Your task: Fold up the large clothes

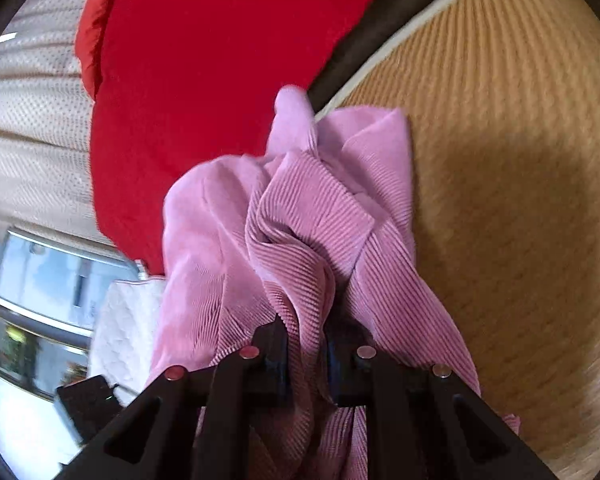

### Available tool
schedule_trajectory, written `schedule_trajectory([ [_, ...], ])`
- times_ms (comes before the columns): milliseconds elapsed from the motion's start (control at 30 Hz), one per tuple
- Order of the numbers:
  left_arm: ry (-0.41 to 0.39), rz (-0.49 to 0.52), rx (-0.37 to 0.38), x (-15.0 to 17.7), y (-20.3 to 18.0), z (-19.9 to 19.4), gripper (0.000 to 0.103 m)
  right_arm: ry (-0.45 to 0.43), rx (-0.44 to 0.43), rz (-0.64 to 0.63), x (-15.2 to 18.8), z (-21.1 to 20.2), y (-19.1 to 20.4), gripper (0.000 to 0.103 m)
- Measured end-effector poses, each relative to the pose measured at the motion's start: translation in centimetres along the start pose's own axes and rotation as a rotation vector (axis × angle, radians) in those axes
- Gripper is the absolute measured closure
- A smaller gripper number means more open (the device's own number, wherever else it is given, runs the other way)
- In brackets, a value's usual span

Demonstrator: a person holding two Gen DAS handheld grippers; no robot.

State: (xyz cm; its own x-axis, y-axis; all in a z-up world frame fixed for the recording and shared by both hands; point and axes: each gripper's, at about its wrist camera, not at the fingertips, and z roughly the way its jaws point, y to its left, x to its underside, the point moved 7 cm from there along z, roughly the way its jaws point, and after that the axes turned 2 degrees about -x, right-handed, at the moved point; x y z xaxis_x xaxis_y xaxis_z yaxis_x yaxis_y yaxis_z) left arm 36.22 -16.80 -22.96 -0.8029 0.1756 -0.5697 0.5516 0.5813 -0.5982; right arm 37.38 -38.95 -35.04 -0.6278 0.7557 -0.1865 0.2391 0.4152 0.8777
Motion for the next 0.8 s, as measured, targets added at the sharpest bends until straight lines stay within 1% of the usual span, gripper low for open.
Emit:
schedule_trajectory([
  [67, -0.033, -0.002, -0.054, -0.5, 1.1, -0.8, 0.045, 0.016, -0.056, 0.001, 1.1, 0.6, 1.2, 0.087],
  [100, -0.036, 0.0, -0.091, -0.6, 1.6, -0.7, 0.045, 0.017, -0.061, -0.023, 1.4, 0.7, 1.6, 0.087],
  [133, -0.026, 0.0, -0.12, -0.4, 1.9, -0.1, 0.045, -0.002, -0.033, -0.072, 1.5, 0.7, 2.0, 0.087],
  [167, 0.001, 0.009, -0.164, 0.2, 2.2, 1.0, 0.045, -0.02, 0.003, -0.121, 1.4, 0.5, 2.1, 0.087],
  [200, 0.022, 0.036, -0.222, 0.9, 2.3, 2.2, 0.044, -0.038, 0.025, -0.147, 1.2, 0.3, 2.2, 0.087],
  [233, 0.022, 0.064, -0.259, 1.4, 2.1, 3.0, 0.044, -0.062, 0.048, -0.17, 0.9, -0.3, 2.2, 0.087],
  [267, -0.013, 0.098, -0.287, 1.6, 1.5, 3.3, 0.043, -0.081, 0.066, -0.191, 0.8, -0.7, 2.4, 0.087],
  [333, -0.045, 0.128, -0.321, 1.9, 0.9, 3.3, 0.043, -0.139, 0.129, -0.273, 0.8, -1.9, 3.0, 0.087],
  [367, -0.071, 0.164, -0.365, 2.2, 0.3, 3.6, 0.043, -0.163, 0.163, -0.316, 0.9, -2.3, 3.3, 0.087],
  [400, -0.086, 0.197, -0.395, 2.5, 0.3, 3.4, 0.042, -0.175, 0.189, -0.344, 0.9, -2.3, 3.4, 0.087],
  [433, -0.103, 0.237, -0.432, 2.7, -0.3, 3.6, 0.042, -0.168, 0.217, -0.358, 0.9, -1.9, 3.0, 0.087],
  [467, -0.116, 0.269, -0.465, 2.8, -0.1, 3.0, 0.042, -0.159, 0.227, -0.361, 1.0, -1.7, 2.8, 0.087],
  [533, -0.125, 0.298, -0.494, 2.8, -0.5, 3.1, 0.042, -0.134, 0.192, -0.315, 0.8, -1.6, 2.1, 0.087],
  [633, -0.107, 0.307, -0.5, 2.1, -0.3, 2.0, 0.04, -0.099, 0.112, -0.237, 0.7, -2.8, 1.5, 0.085],
  [667, -0.106, 0.306, -0.505, 2.0, -0.4, 1.4, 0.04, -0.096, 0.097, -0.227, 0.8, -3.1, 1.7, 0.079],
  [733, -0.126, 0.327, -0.498, 2.1, -1.2, -0.3, 0.04, -0.098, 0.097, -0.219, 0.8, -4.3, 1.7, 0.075],
  [767, -0.15, 0.349, -0.483, 2.5, -1.8, -1.1, 0.038, -0.098, 0.103, -0.217, 0.8, -4.8, 1.9, 0.073],
  [800, -0.156, 0.364, -0.482, 3.3, -2.2, -1.2, 0.036, -0.099, 0.109, -0.218, 0.9, -4.9, 2.2, 0.068],
])
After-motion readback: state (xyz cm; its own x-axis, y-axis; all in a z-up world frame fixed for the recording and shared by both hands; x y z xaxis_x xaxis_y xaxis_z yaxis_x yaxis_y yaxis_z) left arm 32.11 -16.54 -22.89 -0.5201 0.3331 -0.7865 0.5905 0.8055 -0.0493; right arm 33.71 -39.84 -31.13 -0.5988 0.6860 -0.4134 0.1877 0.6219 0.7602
